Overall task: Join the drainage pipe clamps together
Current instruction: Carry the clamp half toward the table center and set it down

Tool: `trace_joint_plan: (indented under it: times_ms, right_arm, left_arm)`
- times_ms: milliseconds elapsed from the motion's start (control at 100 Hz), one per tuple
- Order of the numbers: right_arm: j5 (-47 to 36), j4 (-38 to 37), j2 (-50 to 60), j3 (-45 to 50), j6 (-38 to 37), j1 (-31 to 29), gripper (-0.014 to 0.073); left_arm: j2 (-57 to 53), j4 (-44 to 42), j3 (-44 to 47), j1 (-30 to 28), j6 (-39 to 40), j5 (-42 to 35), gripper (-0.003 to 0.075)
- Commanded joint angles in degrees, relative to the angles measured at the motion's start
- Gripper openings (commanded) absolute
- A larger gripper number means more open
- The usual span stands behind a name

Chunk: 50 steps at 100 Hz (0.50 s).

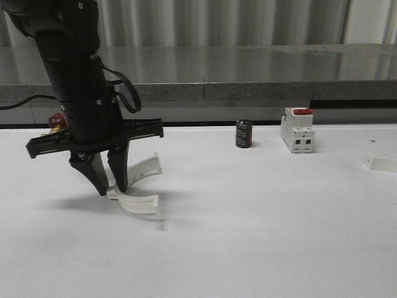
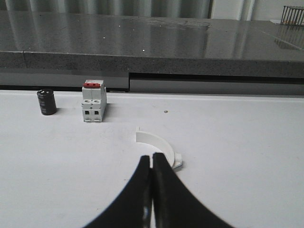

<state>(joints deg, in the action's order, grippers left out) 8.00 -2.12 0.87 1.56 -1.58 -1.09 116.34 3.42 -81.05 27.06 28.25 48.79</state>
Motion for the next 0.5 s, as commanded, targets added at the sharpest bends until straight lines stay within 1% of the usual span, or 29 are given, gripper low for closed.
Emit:
trace_joint_plan:
  times_ms: [0, 90, 120, 160, 270, 410, 460, 490]
  right_arm:
    - [-4.39, -0.75, 0.87, -0.94, 0.14, -0.35, -0.0066]
    - [-4.39, -0.75, 0.87, -0.94, 0.14, -0.35, -0.0066]
    - [-4.39, -0.75, 0.87, -0.94, 0.14, -0.35, -0.0066]
    - [-4.39, -0.75, 0.87, -0.94, 0.14, -0.35, -0.0066]
    - [-4.39, -0.75, 0.87, -0.94, 0.14, -0.35, -0.0066]
    - [-4.39, -0.75, 0.87, -0.94, 0.14, -0.35, -0.0066]
    - [-4.39, -0.75, 0.87, -0.94, 0.14, -0.35, -0.0066]
    - [-4.39, -0.75, 0.87, -0.94, 0.14, -0.35, -0.0066]
  left_arm:
    - [-2.90, 0.16, -1.96, 0.51, 0.60, -0.82, 0.0211]
    - [-2.90, 0.05, -2.18, 0.51, 0.60, -0.82, 0.0356]
    - [-2.90, -0.05, -2.21, 0.51, 0.60, -0.82, 0.0384]
    - [-2.90, -0.05, -2.21, 0.51, 0.60, -0.93, 0.0402]
    - [-3.73, -1.89, -2.21, 1.12, 0.60, -1.55, 0.0397]
    - [-7.29, -9.61, -2.21, 2.29, 0.60, -1.99, 0.0393]
    - [-9.14, -12.78, -2.21, 2.68, 0.36, -1.30, 0.0374]
    - [-10.50, -14.94, -2.21, 2.79, 0.22, -0.73, 0.0346]
